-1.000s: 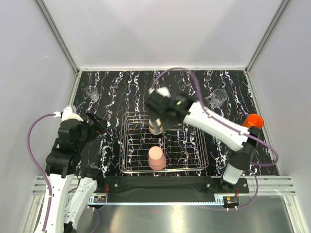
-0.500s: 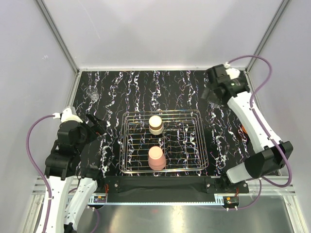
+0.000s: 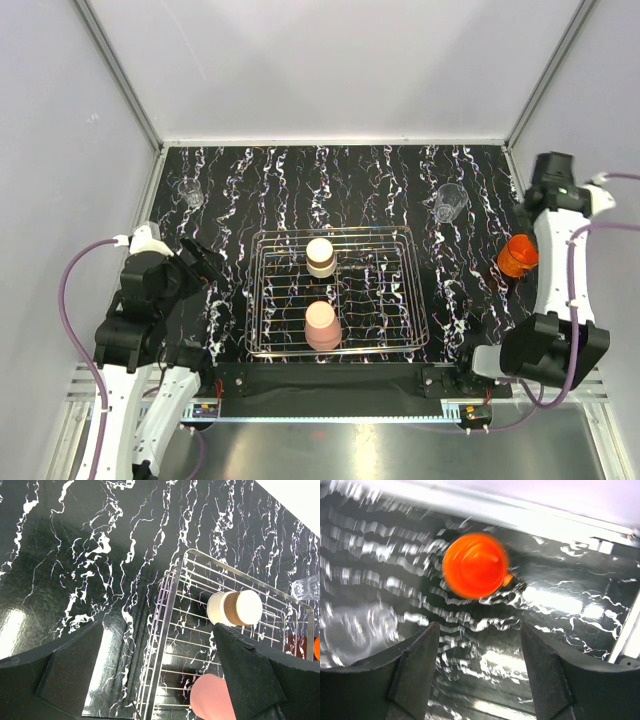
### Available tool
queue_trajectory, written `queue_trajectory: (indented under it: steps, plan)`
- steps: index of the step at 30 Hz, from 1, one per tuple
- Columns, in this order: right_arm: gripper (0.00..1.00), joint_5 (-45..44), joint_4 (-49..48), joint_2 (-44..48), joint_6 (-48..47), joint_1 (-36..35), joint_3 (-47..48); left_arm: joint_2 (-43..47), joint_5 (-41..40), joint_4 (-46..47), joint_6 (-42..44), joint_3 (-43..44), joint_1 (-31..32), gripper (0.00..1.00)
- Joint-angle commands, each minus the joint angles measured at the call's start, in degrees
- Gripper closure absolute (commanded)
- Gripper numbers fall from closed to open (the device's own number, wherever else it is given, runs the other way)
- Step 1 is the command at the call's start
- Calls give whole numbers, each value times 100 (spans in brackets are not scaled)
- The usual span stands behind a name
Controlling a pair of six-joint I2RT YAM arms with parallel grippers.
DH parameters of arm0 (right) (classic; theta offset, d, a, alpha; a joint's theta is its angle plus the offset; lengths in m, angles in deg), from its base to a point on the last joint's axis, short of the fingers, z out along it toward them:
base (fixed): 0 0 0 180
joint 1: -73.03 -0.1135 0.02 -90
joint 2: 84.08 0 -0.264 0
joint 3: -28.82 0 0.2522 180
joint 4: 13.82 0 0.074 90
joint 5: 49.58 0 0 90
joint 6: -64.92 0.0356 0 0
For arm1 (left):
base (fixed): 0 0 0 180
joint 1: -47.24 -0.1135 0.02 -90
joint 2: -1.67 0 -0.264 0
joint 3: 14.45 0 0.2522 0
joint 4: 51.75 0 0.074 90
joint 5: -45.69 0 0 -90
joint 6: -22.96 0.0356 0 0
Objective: Load the cups into the dish rack
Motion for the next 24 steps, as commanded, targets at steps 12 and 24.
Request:
queue_trajectory:
  steps: [12, 24]
  plan:
    - [28, 849, -649, -925, 541, 1143, -3, 66, 338, 264, -62, -96, -10, 2]
    - [39, 1288, -1045, -1936, 303, 1134, 226, 57, 671, 290, -150, -131, -10, 2]
